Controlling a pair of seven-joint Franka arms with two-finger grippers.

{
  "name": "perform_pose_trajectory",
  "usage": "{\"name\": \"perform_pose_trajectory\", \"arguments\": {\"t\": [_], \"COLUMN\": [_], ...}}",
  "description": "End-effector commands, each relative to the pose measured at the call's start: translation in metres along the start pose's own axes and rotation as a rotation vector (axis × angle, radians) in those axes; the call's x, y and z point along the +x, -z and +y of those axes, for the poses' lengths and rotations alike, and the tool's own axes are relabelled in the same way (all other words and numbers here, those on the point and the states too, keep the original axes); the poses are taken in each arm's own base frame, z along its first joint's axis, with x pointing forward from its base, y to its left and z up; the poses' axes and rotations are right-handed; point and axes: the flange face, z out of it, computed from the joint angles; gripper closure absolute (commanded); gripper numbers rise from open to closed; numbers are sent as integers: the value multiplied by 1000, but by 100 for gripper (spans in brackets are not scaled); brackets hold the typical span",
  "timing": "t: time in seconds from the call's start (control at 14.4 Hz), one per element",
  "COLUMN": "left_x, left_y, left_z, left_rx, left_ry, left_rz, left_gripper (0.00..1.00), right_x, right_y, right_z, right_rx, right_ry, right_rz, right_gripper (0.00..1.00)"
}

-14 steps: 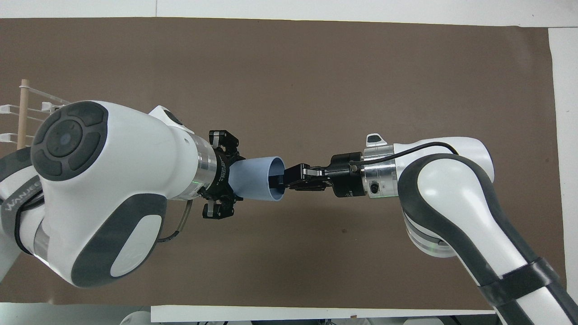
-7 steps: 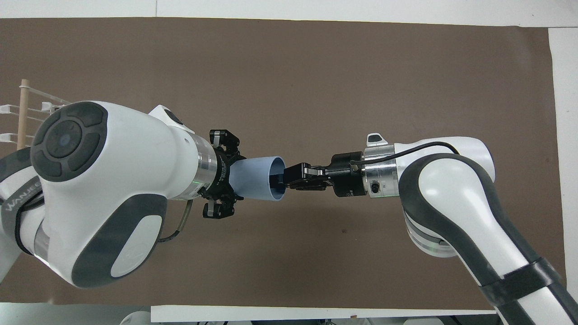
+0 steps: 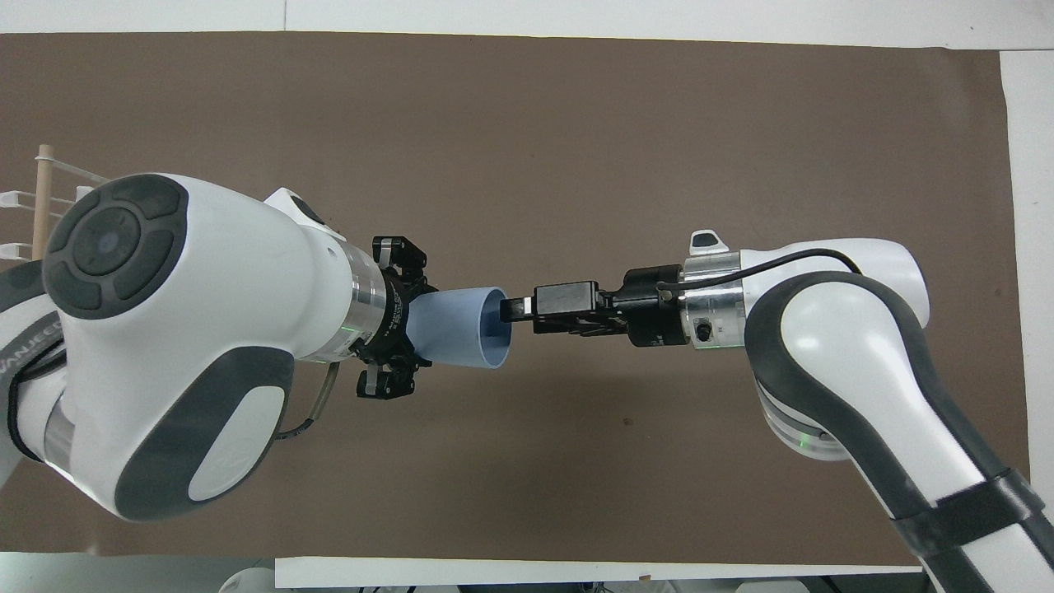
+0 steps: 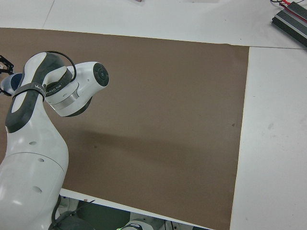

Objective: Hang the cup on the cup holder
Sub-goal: 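Open the right gripper and withdraw it while the left gripper holds the cup, then carry the cup with the left gripper over the wire cup holder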

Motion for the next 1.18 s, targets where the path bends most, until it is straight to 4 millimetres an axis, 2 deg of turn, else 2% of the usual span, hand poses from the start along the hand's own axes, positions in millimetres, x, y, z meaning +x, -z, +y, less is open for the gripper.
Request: {"name": "perform_pose_trajectory", "arguments": {"t": [0.0,0.07,0.35,0.42,0.56,0.84,0.98,1.04,1.11], "left_x": [17,26,59,67,87,120,137,154,166], "left_y": [1,3,2,2,-9,-54,-76,-82,-88], "left_z": [0,0,-1,-1,-1,8,27,41,54], "left_rx": [39,40,73,90,136,197,225,237,238], "left_ry": [-25,-33,-138,-177,-248,-301,-329,-322,-331], "left_rz": [145,219,493,572,712,973,1145,1227,1323], "left_gripper": [100,100,100,100,100,100,100,100,100], "right_x": [12,16,29,31,33,33,18,8,6], "right_y": [61,83,167,185,221,301,341,353,357], "right_z": [8,15,68,71,53,3,-22,-32,-31], "right_rx": [-230,-312,-601,-694,-842,-1098,-1125,-1112,-1112], "right_ry": [106,135,150,175,205,203,150,121,99], "right_rz": [37,53,89,75,9,-54,-51,-68,-82], "right_gripper": [1,1,1,1,1,1,1,1,1]}}
